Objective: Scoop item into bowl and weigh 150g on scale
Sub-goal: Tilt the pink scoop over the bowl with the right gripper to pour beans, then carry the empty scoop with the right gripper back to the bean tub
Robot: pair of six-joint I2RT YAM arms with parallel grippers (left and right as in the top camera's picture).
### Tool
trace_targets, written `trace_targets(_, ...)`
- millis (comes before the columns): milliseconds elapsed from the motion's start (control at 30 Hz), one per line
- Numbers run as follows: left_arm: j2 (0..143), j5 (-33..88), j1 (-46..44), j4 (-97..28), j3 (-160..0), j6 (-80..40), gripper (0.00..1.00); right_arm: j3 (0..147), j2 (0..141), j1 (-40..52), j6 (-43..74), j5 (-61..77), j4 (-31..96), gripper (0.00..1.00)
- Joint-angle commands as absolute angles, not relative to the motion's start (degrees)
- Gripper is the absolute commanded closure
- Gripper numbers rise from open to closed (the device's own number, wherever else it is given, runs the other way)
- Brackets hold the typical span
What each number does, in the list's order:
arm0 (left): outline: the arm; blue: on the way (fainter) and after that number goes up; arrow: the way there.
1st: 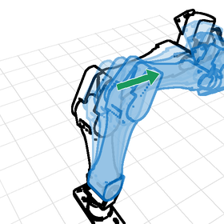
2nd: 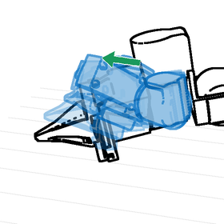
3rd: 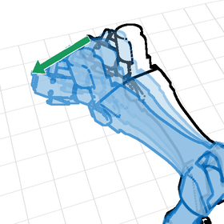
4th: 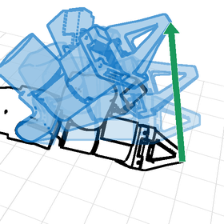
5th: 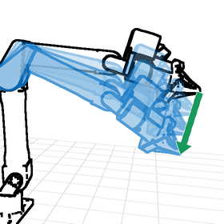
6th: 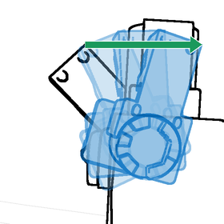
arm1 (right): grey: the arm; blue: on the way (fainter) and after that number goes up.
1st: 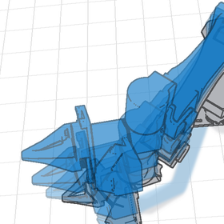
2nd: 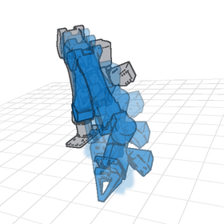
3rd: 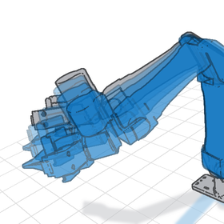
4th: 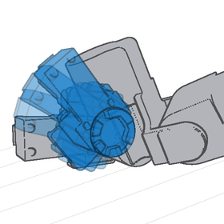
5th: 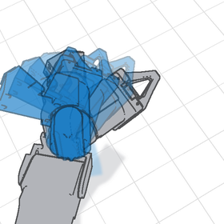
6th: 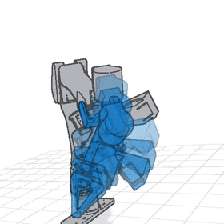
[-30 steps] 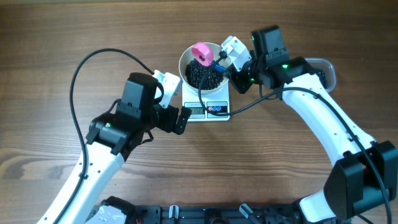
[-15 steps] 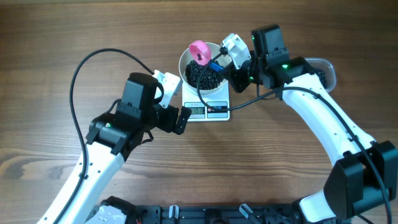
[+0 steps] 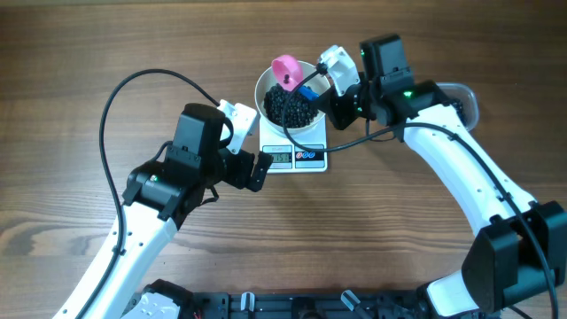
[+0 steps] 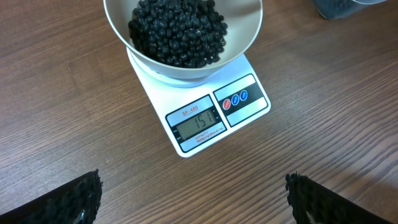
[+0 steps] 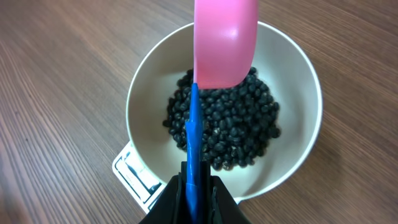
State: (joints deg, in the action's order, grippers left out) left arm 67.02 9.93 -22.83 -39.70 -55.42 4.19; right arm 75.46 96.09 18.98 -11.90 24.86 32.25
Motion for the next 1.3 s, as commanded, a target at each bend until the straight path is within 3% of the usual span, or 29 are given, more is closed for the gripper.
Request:
trace_targets(0,67.20,10.85,-23.14,-39.66,-55.07,4.25,0.00,75.72,93.73,16.69,-9.87,28.51,32.05,0.96)
trace_targets(533,67.20,10.85,-23.14,-39.66,-55.07,4.27,0.00,75.72,86.65,1.30,-10.63,29.69,39.53,0.96)
trace_targets(1000,67.20,10.85,-23.14,-39.66,-55.07,4.25,0.00,75.72,85.27,-15.92,-20.53,29.19,51.94,0.96)
trace_targets(1267,67.20,10.85,-23.14,-39.66,-55.07,4.25,0.00,75.72,85.27,-18.83,-32.93,13.43,54.72,0.96)
